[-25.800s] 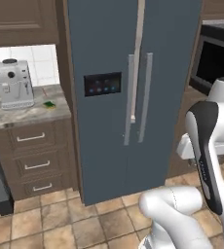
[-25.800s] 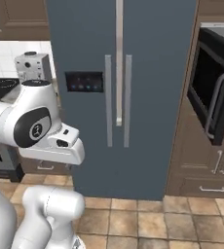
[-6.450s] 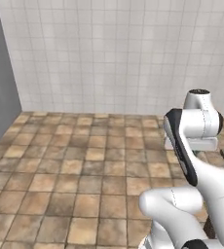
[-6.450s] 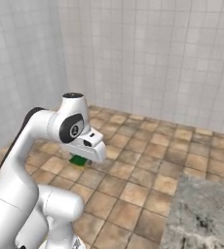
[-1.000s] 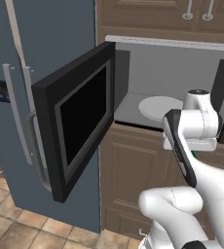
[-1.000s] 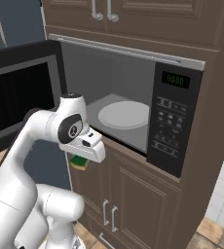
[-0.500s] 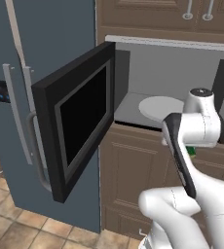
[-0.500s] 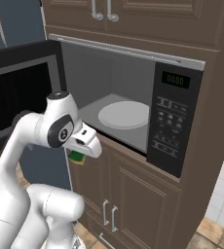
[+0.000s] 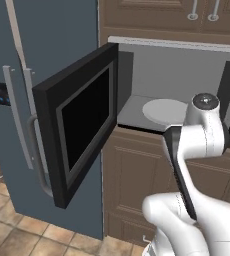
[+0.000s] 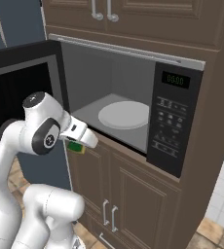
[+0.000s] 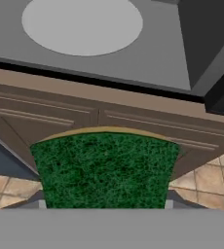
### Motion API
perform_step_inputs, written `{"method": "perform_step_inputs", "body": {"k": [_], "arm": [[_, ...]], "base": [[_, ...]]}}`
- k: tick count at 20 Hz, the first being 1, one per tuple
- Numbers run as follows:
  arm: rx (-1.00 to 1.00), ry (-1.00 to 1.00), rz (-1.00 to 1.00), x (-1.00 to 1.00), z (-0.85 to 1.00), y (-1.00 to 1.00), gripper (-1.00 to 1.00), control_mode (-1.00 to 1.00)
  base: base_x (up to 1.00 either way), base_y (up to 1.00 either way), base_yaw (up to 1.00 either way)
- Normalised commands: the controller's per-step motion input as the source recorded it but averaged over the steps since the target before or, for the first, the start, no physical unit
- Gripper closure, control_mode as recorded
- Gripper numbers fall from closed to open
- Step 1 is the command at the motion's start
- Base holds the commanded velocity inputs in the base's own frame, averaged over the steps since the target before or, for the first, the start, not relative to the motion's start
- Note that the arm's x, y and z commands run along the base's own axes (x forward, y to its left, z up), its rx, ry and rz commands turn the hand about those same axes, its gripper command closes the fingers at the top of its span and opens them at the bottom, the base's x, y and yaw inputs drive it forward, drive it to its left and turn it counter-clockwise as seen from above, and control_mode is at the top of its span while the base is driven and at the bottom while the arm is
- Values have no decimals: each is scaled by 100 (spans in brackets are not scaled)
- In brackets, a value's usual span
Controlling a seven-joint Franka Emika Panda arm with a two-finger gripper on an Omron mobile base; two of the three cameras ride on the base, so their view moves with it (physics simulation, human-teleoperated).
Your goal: Place the sponge inside the microwave to prepare for sanitizing.
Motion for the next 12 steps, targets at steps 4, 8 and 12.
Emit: {"method": "perform_step_inputs", "body": {"k": [4,8,12], "arm": [[-3,-34,-2,33,47,0,100,-100],[0,-22,0,29,44,0,100,-100],[0,-13,0,23,17,-12,100,-100]], "base": [[0,0,0],[0,0,0],[0,0,0]]}}
